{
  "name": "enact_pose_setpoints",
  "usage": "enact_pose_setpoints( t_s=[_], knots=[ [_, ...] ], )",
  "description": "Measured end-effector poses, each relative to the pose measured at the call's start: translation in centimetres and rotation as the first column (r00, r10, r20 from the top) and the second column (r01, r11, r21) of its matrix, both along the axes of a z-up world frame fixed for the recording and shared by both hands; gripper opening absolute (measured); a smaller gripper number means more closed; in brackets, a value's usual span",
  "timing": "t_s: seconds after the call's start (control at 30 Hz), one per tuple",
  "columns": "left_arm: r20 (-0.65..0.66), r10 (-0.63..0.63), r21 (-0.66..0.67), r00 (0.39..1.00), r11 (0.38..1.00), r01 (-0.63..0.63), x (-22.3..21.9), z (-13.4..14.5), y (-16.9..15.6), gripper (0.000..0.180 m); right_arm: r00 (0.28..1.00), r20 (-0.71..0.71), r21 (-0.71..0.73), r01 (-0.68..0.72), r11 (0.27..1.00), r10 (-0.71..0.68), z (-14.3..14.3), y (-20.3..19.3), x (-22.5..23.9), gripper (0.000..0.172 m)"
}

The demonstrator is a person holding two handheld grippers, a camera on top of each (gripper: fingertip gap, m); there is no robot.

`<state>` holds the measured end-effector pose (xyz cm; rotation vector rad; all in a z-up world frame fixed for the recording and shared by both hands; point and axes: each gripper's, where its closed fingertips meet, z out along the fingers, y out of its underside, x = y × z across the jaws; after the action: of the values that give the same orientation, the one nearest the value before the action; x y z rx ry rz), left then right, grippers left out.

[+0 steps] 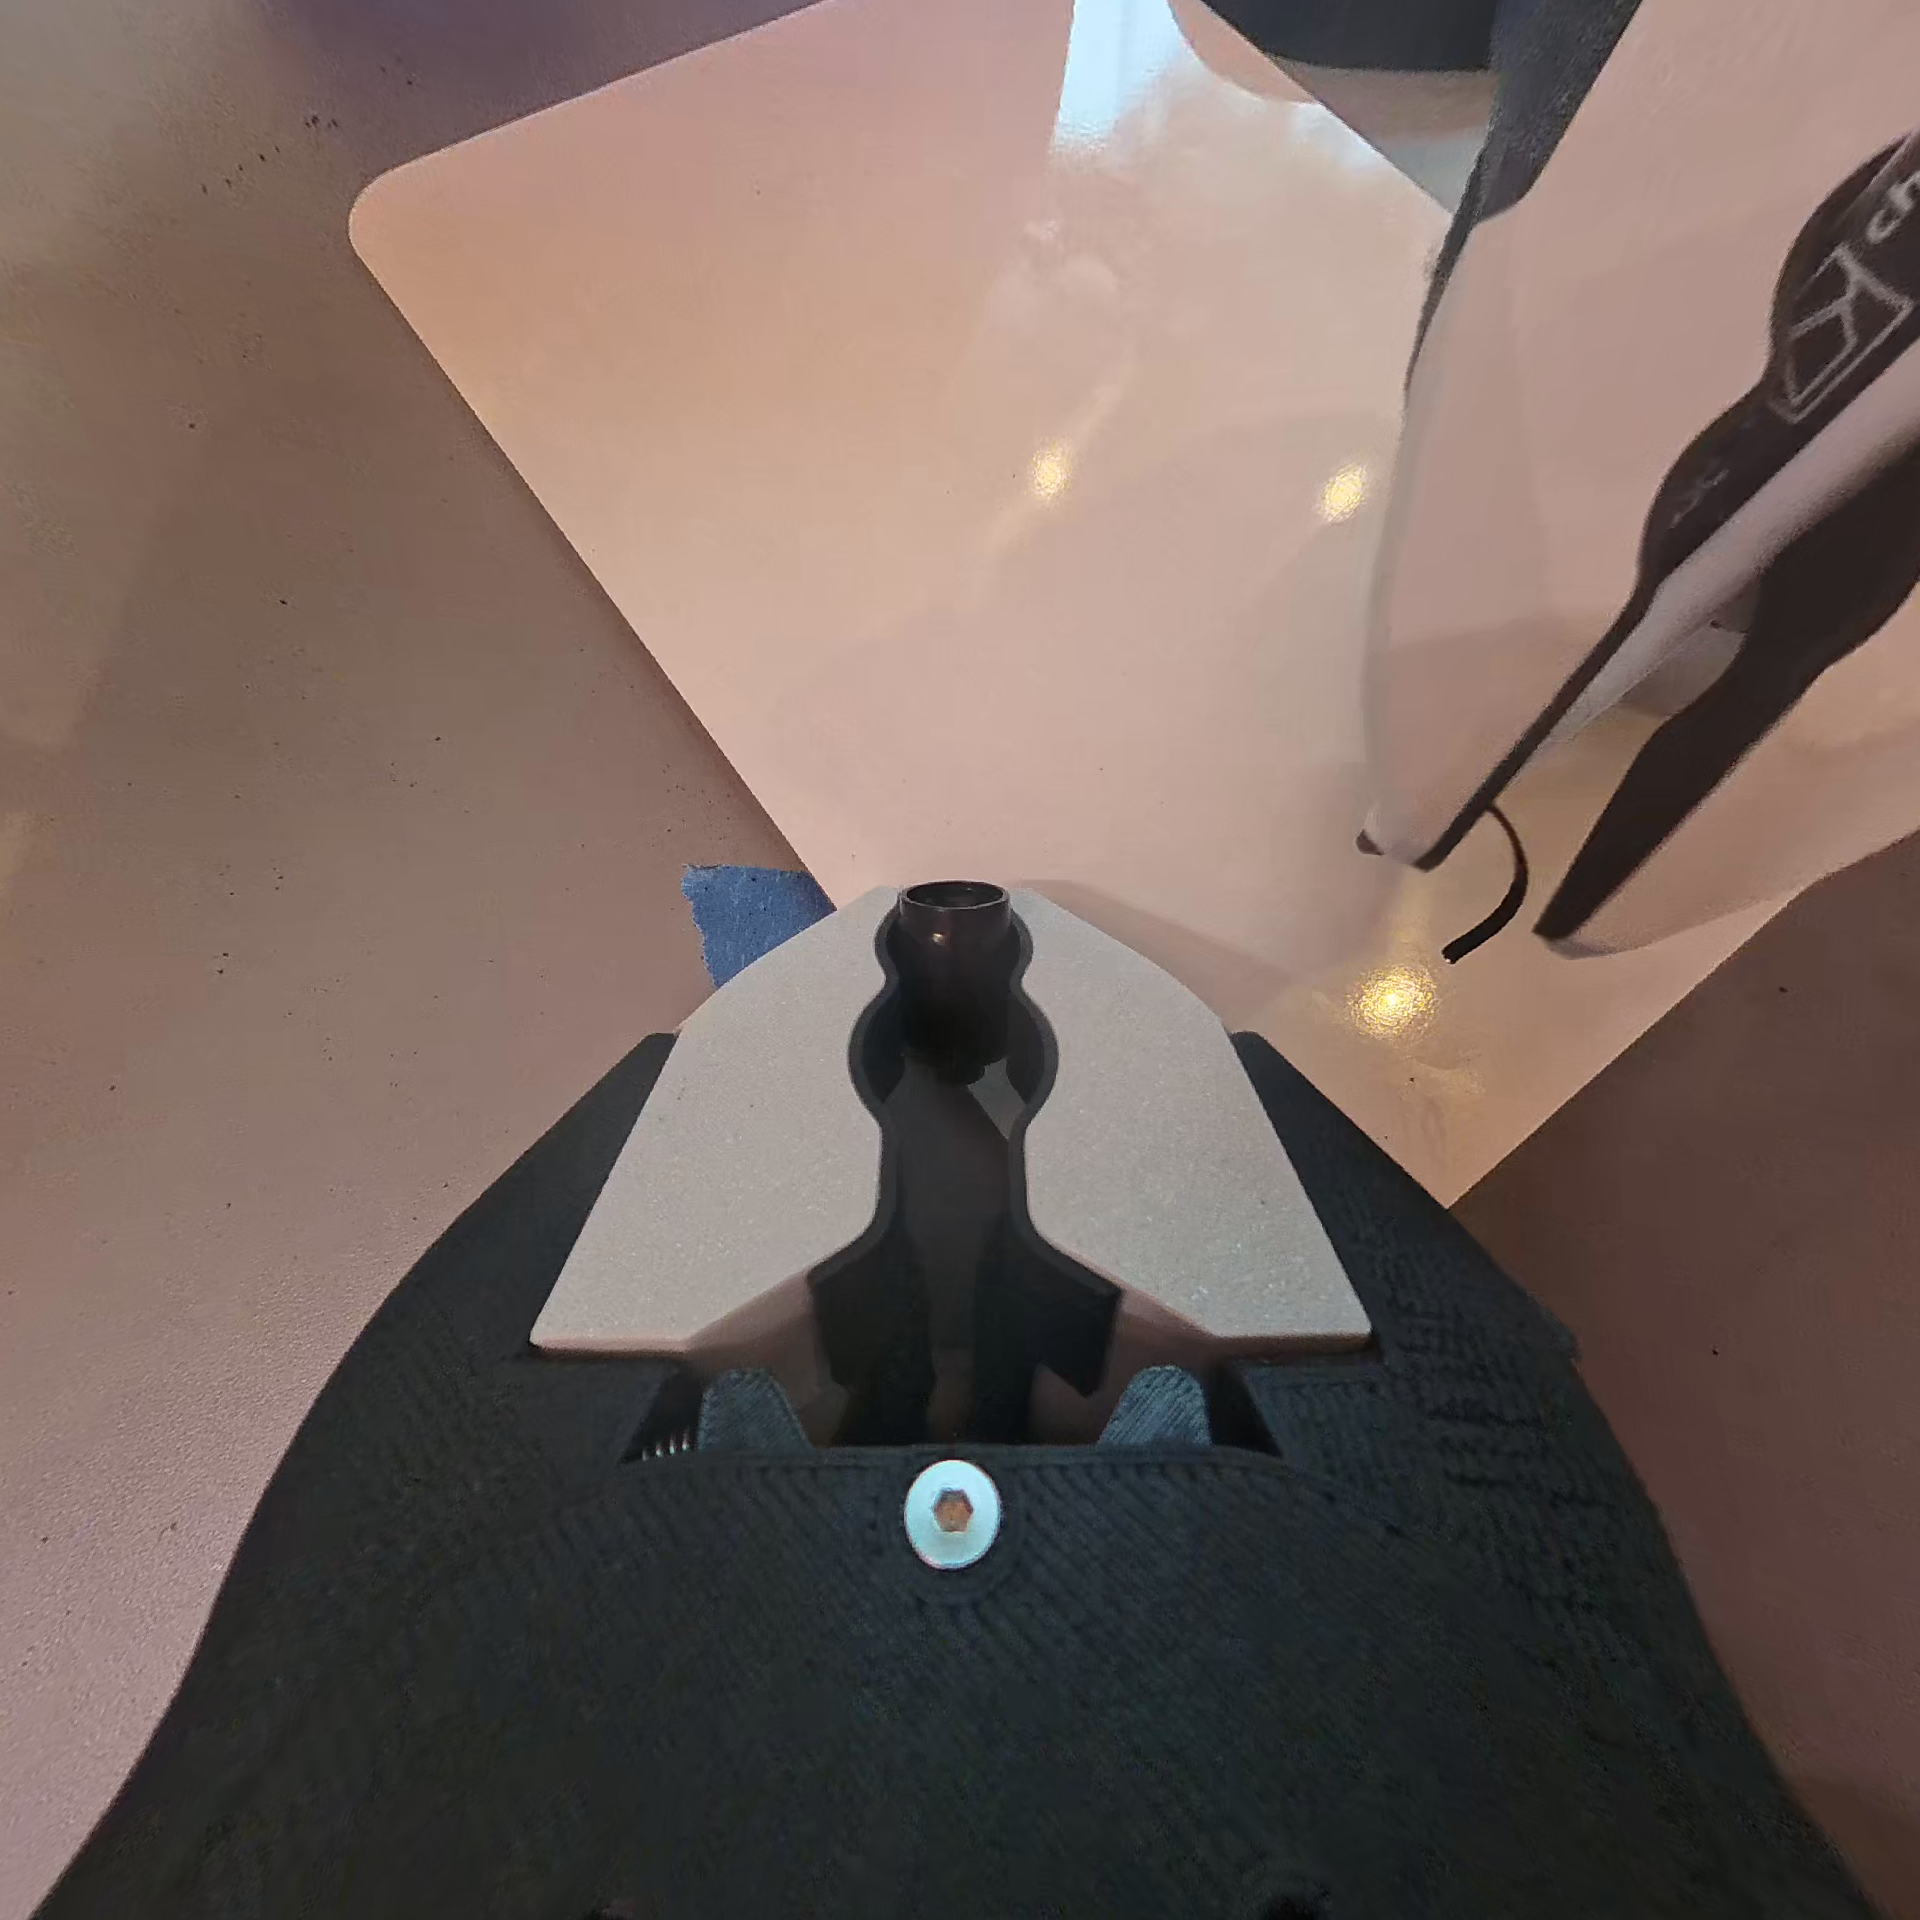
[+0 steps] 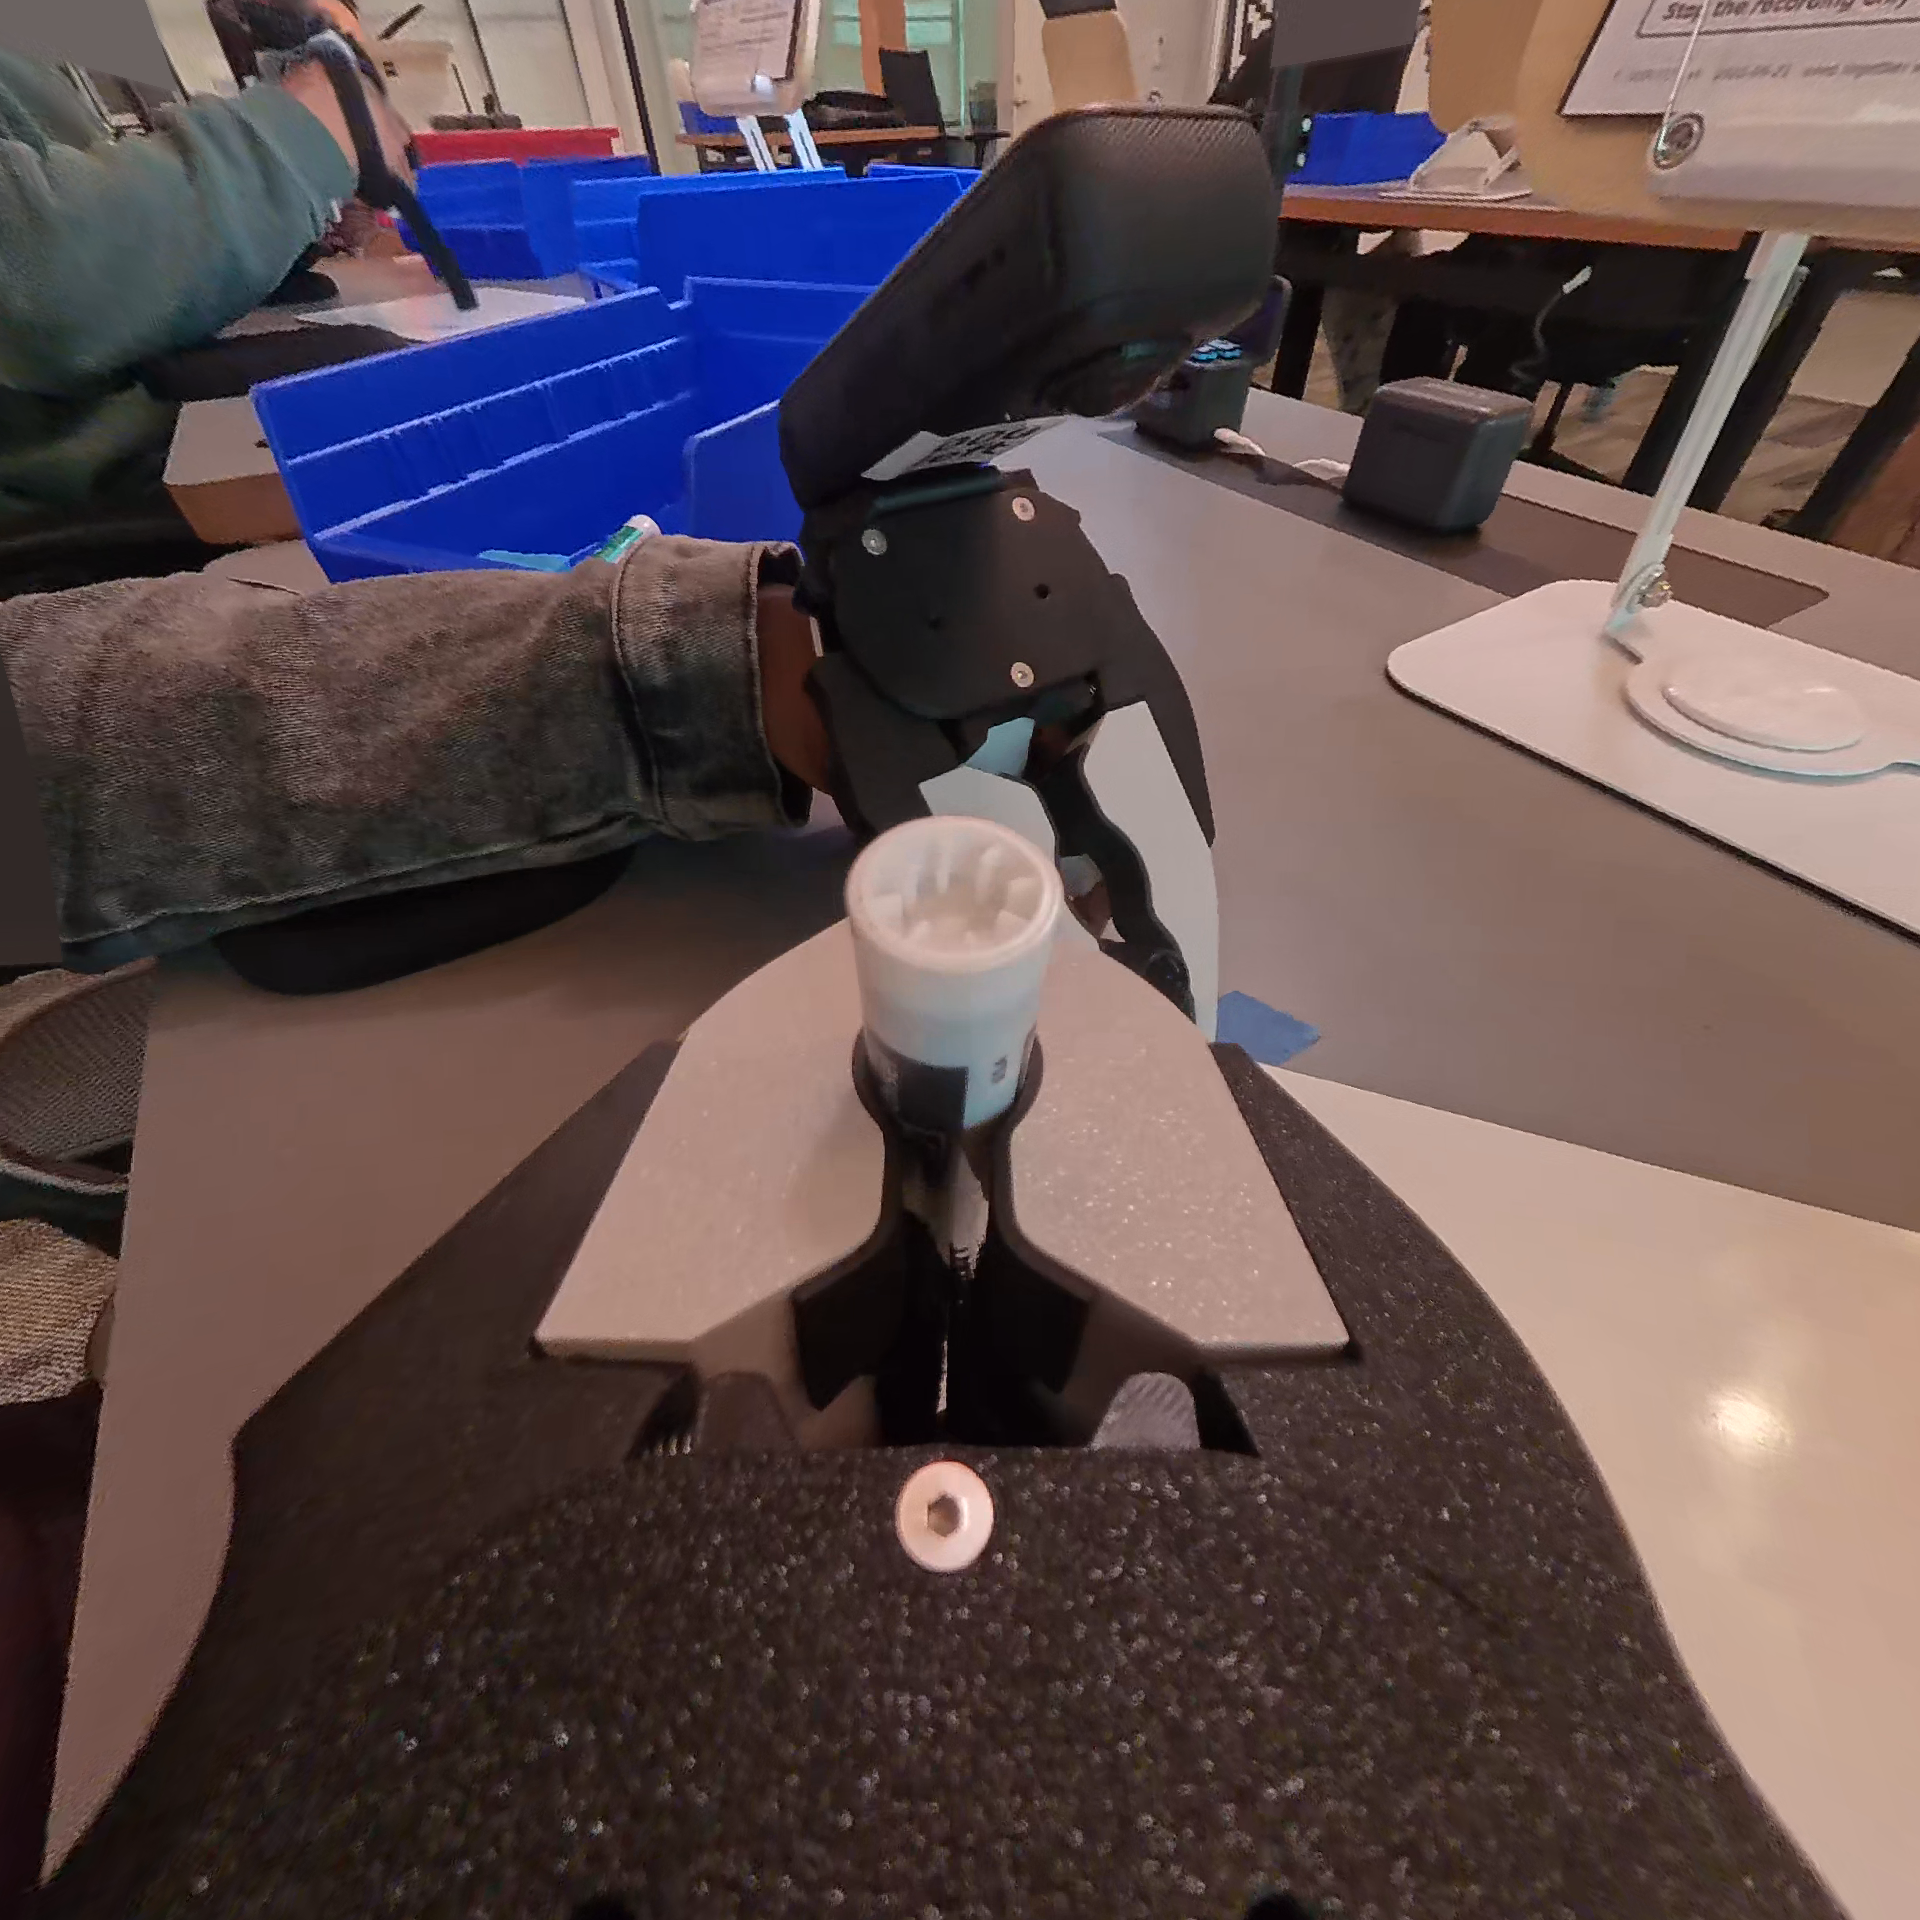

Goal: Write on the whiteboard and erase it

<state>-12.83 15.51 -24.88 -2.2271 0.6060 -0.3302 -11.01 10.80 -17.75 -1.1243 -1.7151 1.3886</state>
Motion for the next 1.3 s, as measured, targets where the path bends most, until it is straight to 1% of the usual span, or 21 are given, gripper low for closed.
enact_pose_setpoints(
  t_s=[0.23,0.53,0.6,0.77,0.97,1.3],
  knots=[
    [0.000,-0.002,0.000,1.000,1.000,0.002,0.0,0.0,0.0,0.015,1.000,0.030,0.051,0.000,0.999,-0.001,-0.9,-0.1,-0.2,0.012],
    [-0.001,-0.002,0.001,1.000,1.000,0.002,0.0,0.0,0.0,0.015,0.999,0.039,0.026,0.027,0.999,-0.028,-0.9,0.3,1.8,0.012],
    [-0.002,-0.002,0.001,1.000,1.000,0.002,0.0,0.0,0.0,0.015,0.999,0.019,0.001,0.031,1.000,-0.031,-0.3,0.4,1.6,0.012],
    [-0.001,-0.002,0.001,1.000,1.000,0.002,0.0,0.0,0.0,0.015,1.000,0.009,0.019,0.029,0.999,-0.029,0.3,1.2,0.2,0.012],
    [0.001,-0.002,-0.001,1.000,1.000,0.002,0.0,0.0,0.0,0.015,0.998,0.052,0.035,0.024,0.999,-0.026,-0.7,1.3,-0.5,0.012],
    [0.001,-0.002,-0.001,1.000,1.000,0.002,0.0,0.0,0.0,0.015,0.992,0.084,0.034,0.097,0.995,-0.099,-1.2,3.4,2.5,0.011]
  ],
)
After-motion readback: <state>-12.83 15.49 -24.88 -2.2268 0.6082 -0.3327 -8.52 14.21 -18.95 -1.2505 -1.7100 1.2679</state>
